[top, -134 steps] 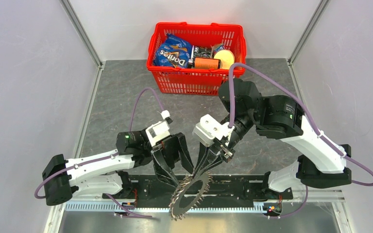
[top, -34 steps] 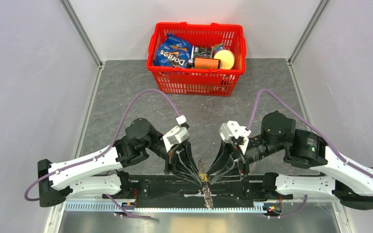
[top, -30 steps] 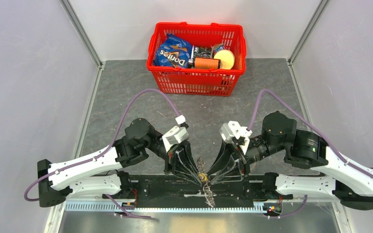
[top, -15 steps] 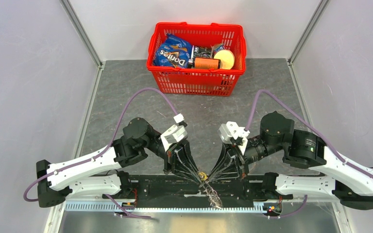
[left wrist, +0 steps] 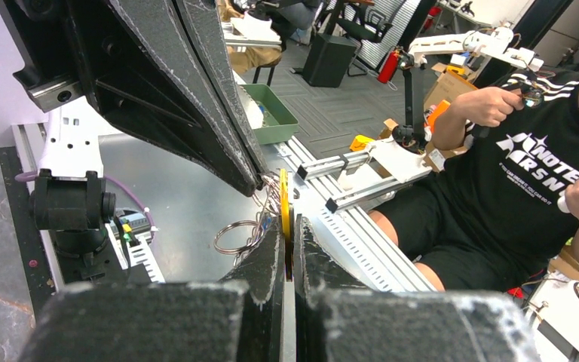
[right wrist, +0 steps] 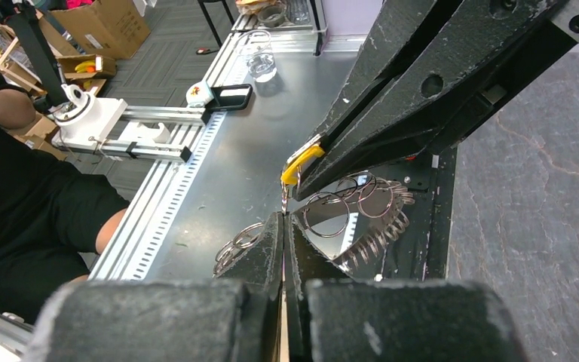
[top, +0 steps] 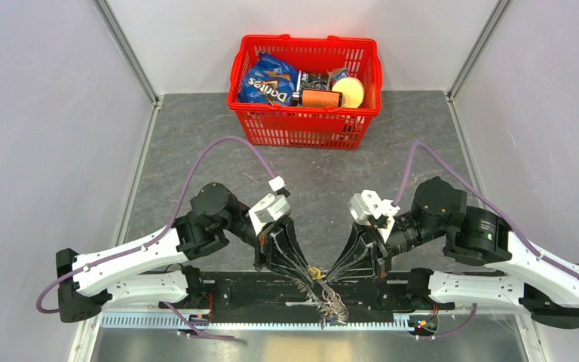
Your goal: Put the keys on the keyring
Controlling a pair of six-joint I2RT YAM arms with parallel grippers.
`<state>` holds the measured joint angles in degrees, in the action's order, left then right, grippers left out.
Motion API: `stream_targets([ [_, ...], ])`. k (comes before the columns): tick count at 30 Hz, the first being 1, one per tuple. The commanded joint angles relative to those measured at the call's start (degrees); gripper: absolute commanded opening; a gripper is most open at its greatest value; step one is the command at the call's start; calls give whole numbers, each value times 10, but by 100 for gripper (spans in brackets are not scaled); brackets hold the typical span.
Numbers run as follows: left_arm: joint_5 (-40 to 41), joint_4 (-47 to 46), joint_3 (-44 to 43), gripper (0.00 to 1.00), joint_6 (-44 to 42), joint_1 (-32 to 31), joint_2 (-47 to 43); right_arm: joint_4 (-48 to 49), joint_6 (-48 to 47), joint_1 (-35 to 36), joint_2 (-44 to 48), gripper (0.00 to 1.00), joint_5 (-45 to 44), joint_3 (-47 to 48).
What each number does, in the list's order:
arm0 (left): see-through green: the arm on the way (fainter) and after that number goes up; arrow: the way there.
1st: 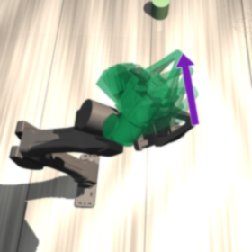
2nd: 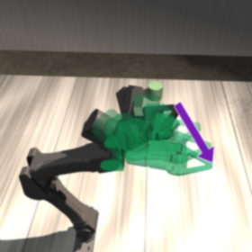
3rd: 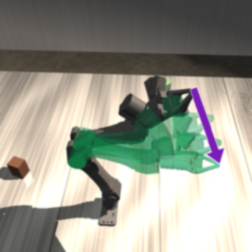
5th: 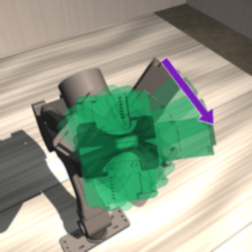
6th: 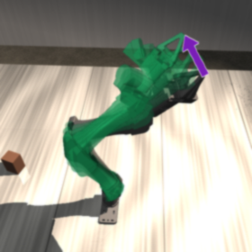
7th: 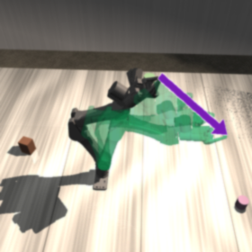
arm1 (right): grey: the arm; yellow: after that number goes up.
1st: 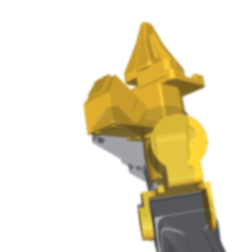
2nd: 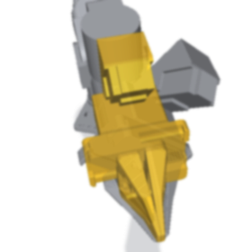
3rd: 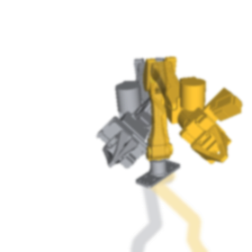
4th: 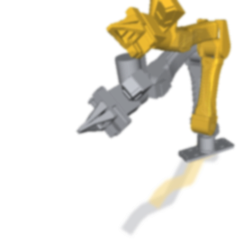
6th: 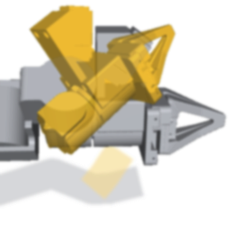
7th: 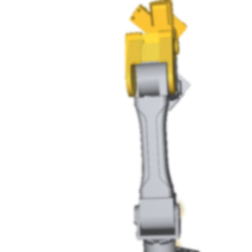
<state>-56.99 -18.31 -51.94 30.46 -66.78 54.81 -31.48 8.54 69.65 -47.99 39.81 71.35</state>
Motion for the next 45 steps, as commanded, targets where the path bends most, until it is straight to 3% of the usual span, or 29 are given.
stream_targets([
  [1,4,-15,-27,2,-21,-1,-12,49,12,3,22,0,-12,-5],
  [45,-3,-27,-12,2,-22,-2,-22,215,70,3,81,0,-125,-64],
])
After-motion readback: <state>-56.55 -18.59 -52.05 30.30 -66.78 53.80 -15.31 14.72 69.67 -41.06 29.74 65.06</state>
